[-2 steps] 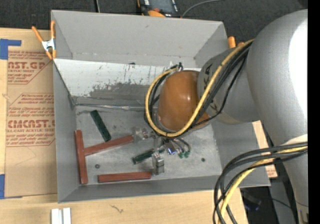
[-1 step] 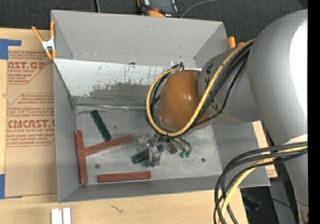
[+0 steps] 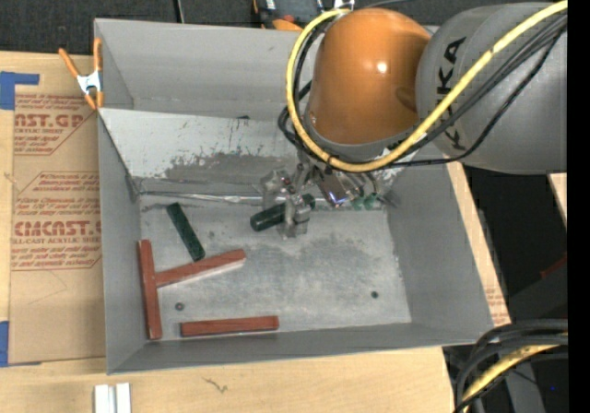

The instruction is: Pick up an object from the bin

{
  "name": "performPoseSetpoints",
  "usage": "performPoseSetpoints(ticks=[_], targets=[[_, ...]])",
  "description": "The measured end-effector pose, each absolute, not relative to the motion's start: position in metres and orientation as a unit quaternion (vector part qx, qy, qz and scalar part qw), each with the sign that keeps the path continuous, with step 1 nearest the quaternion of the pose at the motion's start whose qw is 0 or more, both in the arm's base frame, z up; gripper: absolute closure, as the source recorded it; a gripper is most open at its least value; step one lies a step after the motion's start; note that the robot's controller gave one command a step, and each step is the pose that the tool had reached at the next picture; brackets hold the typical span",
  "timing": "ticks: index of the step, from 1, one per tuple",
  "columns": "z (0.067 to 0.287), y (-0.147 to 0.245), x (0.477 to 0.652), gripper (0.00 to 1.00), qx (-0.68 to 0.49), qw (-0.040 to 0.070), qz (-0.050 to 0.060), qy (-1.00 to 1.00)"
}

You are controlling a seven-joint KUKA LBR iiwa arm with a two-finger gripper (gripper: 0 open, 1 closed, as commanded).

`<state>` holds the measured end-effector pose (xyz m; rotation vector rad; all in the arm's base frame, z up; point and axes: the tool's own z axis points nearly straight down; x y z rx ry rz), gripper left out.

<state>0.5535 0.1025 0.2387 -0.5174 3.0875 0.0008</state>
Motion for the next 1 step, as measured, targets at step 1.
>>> performPoseSetpoints(ticks=[1], targets=[[0.3435,0.1122,0.5435,1.0,-0.309,0.005,0.0,0.951]])
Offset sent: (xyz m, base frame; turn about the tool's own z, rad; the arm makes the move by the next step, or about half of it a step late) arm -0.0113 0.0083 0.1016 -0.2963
